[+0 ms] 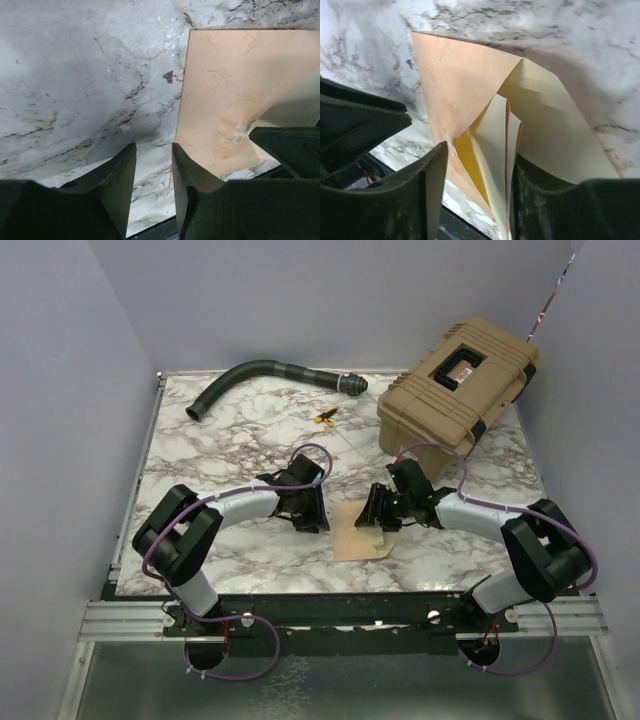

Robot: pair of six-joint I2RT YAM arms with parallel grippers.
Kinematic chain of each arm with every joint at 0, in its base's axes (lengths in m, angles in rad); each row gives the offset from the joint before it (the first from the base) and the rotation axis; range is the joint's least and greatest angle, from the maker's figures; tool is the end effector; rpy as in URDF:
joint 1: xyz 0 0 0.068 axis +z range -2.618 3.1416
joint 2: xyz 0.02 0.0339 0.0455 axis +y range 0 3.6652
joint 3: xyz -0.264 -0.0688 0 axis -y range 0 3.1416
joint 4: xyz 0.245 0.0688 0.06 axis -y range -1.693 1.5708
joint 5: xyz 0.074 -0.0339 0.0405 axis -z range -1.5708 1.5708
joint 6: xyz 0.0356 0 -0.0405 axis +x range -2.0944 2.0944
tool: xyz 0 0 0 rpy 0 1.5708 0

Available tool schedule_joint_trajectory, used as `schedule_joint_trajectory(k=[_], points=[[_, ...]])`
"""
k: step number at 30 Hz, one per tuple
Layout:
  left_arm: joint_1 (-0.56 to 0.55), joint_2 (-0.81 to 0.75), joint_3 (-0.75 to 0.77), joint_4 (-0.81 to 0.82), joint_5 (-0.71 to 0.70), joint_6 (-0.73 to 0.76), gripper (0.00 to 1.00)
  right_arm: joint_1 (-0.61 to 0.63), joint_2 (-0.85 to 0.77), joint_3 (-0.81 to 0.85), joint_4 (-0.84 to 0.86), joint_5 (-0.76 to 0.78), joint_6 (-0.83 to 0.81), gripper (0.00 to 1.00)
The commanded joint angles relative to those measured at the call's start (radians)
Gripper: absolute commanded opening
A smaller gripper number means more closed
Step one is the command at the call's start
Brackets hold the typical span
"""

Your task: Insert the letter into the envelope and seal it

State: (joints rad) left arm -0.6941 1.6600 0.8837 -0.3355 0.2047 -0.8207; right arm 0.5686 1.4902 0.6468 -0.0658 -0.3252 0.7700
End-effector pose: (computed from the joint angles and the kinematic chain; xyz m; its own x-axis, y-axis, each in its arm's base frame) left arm 0.2326 -0.2030 0.1500 -0.9786 -0.1175 -0.1687 -0.0300 0.8933 -0.4484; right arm 0.2236 0.1564 0.1485 -0.9477 0.1773 -0.2656 -0.0222 0.7931 0.6087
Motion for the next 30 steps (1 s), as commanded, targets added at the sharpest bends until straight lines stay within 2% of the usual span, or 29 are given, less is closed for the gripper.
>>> schedule_joint_trajectory(k=[1, 5, 15, 21, 26, 30], points=[[-0.018, 0.096, -0.074, -0.085, -0.106, 0.043, 0.37, 0.001, -0.02, 0.046, -0.159, 0.098, -0.018, 0.55], [-0.018, 0.069, -0.075, -0.06, -0.082, 0.038, 0.37, 0.003, -0.018, 0.069, -0.201, 0.112, -0.015, 0.66], [-0.018, -0.097, -0.085, 0.074, -0.043, 0.015, 0.37, 0.002, -0.016, 0.145, -0.324, 0.134, -0.042, 0.73], [-0.017, -0.125, -0.112, 0.111, -0.045, -0.008, 0.38, 0.005, -0.039, 0.2, -0.443, 0.194, -0.063, 0.8], [-0.018, -0.126, -0.129, 0.144, -0.026, -0.025, 0.38, 0.003, -0.04, 0.212, -0.49, 0.21, -0.061, 0.81], [-0.018, -0.121, -0.133, 0.164, -0.008, -0.03, 0.38, 0.004, -0.016, 0.201, -0.506, 0.24, -0.038, 0.74]])
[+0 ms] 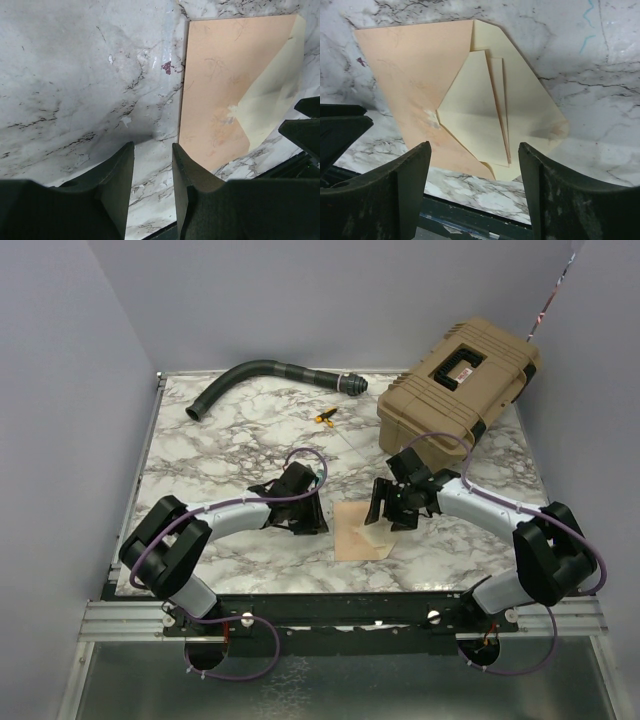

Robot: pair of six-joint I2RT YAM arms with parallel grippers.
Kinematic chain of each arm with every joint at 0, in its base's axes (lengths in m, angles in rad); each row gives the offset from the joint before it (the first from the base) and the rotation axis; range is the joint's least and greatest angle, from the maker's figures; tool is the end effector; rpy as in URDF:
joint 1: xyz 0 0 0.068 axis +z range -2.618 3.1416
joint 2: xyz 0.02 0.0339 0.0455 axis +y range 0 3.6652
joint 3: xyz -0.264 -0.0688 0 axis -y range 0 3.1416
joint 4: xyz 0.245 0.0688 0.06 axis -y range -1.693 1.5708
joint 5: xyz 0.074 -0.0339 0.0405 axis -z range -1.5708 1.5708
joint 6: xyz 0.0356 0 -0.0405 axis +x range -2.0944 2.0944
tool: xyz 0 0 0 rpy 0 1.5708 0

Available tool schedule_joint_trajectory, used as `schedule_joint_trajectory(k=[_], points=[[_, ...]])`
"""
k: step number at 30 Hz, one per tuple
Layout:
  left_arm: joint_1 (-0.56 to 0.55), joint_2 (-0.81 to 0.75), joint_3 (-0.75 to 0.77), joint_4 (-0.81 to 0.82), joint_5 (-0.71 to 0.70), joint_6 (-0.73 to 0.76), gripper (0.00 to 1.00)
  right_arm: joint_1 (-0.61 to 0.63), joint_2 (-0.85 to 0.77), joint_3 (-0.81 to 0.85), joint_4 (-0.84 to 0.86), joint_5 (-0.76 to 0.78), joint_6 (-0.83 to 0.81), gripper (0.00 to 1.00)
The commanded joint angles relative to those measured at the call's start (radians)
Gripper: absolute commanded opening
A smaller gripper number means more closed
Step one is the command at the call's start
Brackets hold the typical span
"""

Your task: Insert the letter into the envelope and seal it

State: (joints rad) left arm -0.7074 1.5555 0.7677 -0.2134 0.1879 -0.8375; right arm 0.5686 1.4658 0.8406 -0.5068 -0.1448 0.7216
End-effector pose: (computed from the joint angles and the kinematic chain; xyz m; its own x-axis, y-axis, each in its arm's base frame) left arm 0.2162 -0.1936 0.1544 -0.9596 -0.1398 -0.2441 0.0030 0.8625 -0.5060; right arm 0.2269 0.1511 0.1824 -0.9588 0.1631 -0.2327 0.0651 0.9232 0.3787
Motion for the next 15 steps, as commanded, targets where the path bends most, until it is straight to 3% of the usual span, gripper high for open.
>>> schedule_joint_trajectory(k=[1, 10, 15], points=[[-0.004, -0.011, -0.019, 0.046, 0.011, -0.016, 0.38, 0.003, 0.012, 0.001, -0.053, 0.056, 0.014, 0.72], [-0.004, 0.024, -0.026, 0.106, 0.054, -0.047, 0.38, 0.003, 0.039, -0.029, 0.04, 0.041, 0.011, 0.51], [-0.004, 0.041, -0.016, 0.122, 0.06, -0.059, 0.38, 0.004, 0.064, -0.036, 0.053, 0.069, -0.001, 0.5]])
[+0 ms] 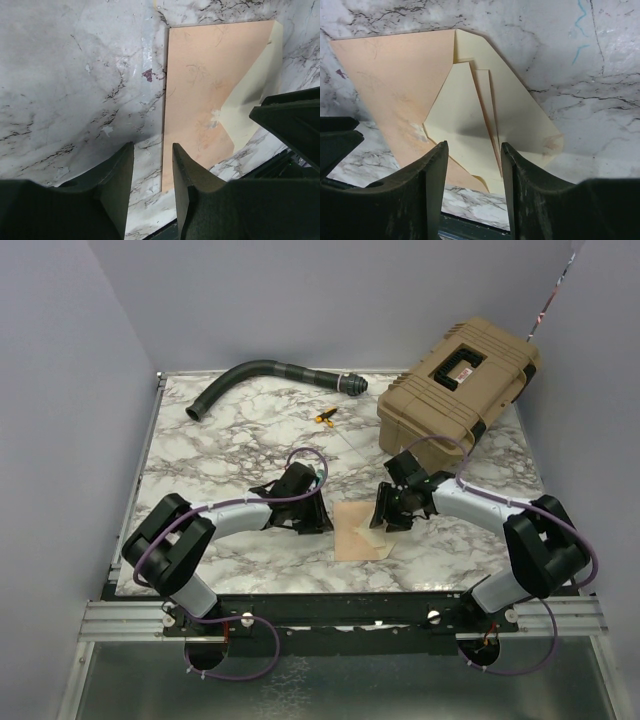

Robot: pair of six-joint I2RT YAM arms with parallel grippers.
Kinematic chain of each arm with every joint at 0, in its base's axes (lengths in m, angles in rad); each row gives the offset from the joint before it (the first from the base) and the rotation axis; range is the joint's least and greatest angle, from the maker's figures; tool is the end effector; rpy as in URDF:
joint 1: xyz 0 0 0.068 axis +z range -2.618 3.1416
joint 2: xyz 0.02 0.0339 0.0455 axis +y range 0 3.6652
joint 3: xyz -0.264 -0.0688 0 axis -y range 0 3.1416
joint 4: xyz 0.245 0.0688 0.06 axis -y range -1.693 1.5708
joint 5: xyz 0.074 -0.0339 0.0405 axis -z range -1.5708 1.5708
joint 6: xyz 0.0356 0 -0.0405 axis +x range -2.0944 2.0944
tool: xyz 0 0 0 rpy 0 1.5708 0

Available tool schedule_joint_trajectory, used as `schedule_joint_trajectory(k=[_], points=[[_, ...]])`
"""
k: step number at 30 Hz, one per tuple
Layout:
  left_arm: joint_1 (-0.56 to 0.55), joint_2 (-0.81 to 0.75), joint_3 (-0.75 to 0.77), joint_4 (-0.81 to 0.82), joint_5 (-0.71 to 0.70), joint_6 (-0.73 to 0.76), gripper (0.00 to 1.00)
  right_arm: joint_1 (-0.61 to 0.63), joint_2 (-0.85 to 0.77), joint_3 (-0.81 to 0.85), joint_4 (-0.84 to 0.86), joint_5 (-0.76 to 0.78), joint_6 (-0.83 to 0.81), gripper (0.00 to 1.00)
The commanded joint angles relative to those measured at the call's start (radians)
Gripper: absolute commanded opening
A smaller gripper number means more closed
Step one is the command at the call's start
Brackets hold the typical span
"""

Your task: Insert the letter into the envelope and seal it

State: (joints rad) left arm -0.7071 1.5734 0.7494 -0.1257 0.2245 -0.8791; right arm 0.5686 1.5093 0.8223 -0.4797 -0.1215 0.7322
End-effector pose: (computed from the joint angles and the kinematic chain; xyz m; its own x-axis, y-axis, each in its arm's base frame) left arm 0.2187 -0.1973 0.1501 -0.9580 -0.1690 -0.2317 -0.0094 0.8260 -0.5637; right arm 0.2288 0.1513 0.1675 -0.9604 0.1738 -0.2179 0.0906 0.9340 0.3457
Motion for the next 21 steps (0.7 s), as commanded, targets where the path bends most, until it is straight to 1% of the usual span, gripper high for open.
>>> schedule_joint_trajectory(k=[1, 6, 8, 15, 21], points=[[-0.004, 0.029, 0.003, 0.034, 0.027, -0.018, 0.38, 0.003, 0.025, -0.017, 0.03, 0.046, -0.017, 0.49], [-0.006, 0.056, 0.002, 0.035, 0.055, -0.03, 0.39, 0.003, 0.041, -0.039, 0.062, 0.011, -0.026, 0.47], [-0.007, 0.061, -0.006, 0.034, 0.056, -0.035, 0.39, 0.003, 0.041, -0.055, 0.085, -0.015, -0.016, 0.43], [-0.015, 0.079, -0.01, 0.035, 0.054, -0.039, 0.33, 0.003, 0.043, -0.084, 0.162, -0.12, 0.001, 0.32], [-0.02, 0.096, -0.005, 0.035, 0.048, -0.042, 0.32, 0.004, 0.068, -0.084, 0.218, -0.168, 0.008, 0.29]])
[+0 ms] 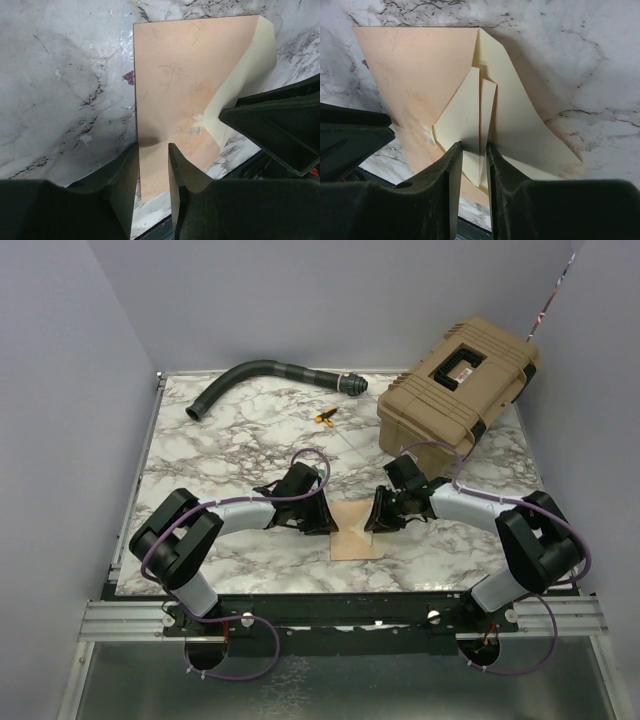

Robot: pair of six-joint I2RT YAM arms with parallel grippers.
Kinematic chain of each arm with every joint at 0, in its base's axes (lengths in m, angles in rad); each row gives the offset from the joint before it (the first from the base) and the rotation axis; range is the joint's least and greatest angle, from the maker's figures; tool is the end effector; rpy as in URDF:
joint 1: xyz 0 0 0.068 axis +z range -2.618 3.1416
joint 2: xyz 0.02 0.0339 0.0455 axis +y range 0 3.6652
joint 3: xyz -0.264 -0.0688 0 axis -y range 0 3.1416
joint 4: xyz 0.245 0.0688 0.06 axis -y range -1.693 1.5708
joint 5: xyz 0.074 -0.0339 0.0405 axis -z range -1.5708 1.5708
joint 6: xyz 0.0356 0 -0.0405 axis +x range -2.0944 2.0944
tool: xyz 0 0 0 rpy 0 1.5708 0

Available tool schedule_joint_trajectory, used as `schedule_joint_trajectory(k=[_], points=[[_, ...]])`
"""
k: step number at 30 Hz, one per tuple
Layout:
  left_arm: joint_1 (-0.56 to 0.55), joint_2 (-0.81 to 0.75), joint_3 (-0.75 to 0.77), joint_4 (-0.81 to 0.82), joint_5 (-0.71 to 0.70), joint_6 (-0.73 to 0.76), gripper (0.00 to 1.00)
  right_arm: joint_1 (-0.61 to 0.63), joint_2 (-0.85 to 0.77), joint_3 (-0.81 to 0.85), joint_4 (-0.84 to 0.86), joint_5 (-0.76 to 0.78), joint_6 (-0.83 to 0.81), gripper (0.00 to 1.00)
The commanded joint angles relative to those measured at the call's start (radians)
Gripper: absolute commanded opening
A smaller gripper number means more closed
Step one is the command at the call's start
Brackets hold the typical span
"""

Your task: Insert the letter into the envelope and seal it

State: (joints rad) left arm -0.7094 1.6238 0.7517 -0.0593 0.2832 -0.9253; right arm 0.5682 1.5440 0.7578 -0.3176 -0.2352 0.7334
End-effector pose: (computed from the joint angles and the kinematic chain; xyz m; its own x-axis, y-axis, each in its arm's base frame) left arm 0.2227 -0.2043 0.1413 -0.9669 -0.1807 -0.1799 -0.0340 0.7905 -0.6115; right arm 0.2293 0.1563 0.1494 -0.9686 0.1539 -0.1952 0.0493 0.8886 0.4560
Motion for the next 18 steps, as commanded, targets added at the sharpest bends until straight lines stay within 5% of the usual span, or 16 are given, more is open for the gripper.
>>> schedule_joint_trajectory(k=[1, 8, 18], points=[[-0.018, 0.047, -0.008, -0.031, -0.012, 0.005, 0.31, 0.005, 0.035, -0.022, 0.069, -0.068, 0.008, 0.29], [-0.019, 0.035, -0.008, -0.034, -0.018, 0.005, 0.3, 0.005, 0.026, -0.011, 0.055, -0.046, -0.044, 0.29], [-0.018, -0.015, 0.002, -0.082, -0.11, 0.054, 0.38, 0.005, -0.066, 0.057, -0.096, 0.097, -0.076, 0.46]])
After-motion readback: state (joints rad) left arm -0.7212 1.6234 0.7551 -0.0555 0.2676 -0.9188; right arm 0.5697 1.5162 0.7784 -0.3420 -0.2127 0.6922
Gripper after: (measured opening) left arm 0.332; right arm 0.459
